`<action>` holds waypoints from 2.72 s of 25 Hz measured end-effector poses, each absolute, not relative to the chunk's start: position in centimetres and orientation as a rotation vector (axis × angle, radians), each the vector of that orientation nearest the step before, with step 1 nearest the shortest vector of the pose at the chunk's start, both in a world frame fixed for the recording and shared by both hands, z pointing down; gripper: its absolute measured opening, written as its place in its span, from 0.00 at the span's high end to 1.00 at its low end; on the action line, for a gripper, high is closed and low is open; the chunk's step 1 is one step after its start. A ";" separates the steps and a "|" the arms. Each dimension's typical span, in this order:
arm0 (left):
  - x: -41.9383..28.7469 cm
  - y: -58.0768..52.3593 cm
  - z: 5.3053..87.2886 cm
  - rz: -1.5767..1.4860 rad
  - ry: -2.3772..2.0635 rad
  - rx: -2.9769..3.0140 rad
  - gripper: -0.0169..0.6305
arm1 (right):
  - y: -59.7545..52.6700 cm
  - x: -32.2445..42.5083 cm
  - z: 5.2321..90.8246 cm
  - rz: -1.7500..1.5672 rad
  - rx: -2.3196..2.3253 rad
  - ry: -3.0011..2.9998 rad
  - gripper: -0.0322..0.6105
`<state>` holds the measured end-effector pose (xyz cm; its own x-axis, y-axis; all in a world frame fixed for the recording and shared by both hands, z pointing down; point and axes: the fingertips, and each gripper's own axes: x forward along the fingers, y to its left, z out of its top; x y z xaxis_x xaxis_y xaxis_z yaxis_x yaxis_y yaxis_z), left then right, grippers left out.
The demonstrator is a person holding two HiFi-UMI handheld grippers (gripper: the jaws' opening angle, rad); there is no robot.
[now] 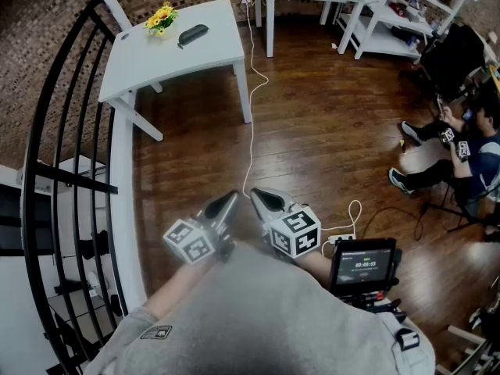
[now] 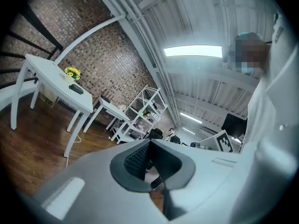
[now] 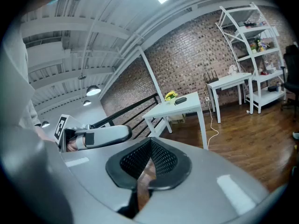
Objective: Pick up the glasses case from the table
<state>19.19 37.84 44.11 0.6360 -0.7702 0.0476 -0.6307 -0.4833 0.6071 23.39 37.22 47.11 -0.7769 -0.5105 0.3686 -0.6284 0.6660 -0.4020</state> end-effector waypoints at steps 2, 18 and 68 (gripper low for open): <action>19.4 37.5 43.9 -0.310 -1.108 2.266 0.97 | 36.9 23.7 46.9 0.758 0.910 -2.665 0.93; 18.2 33.8 44.7 -0.286 -1.262 2.210 0.97 | 32.3 23.6 48.1 0.775 0.795 -2.680 0.93; -12.8 -9.7 47.4 -0.226 -1.239 2.212 0.97 | -11.6 -5.1 48.8 0.774 0.970 -2.615 0.93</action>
